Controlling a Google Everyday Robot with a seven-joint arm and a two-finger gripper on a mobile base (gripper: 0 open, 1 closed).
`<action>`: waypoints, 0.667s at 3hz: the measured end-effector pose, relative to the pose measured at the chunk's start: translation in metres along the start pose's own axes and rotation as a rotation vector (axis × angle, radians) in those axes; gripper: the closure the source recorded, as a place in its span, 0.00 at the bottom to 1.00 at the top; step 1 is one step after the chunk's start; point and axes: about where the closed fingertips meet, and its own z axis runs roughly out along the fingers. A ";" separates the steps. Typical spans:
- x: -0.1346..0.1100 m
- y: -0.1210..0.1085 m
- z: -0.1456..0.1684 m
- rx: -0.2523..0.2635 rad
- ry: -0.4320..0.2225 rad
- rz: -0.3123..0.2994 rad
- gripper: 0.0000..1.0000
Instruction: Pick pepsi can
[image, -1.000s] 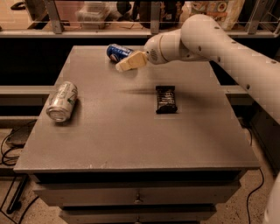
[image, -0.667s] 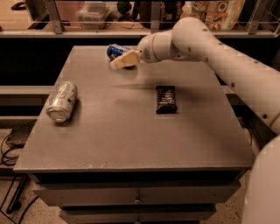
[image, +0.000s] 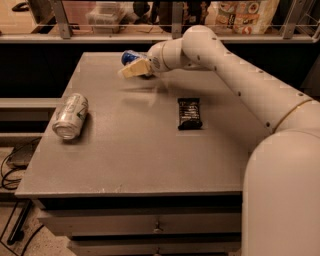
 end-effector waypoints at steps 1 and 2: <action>0.011 -0.007 0.019 -0.013 0.017 0.030 0.26; 0.016 -0.011 0.022 -0.006 0.024 0.046 0.49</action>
Offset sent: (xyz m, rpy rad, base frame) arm 0.0237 -0.0059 -0.0253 0.0075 0.0598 -0.0390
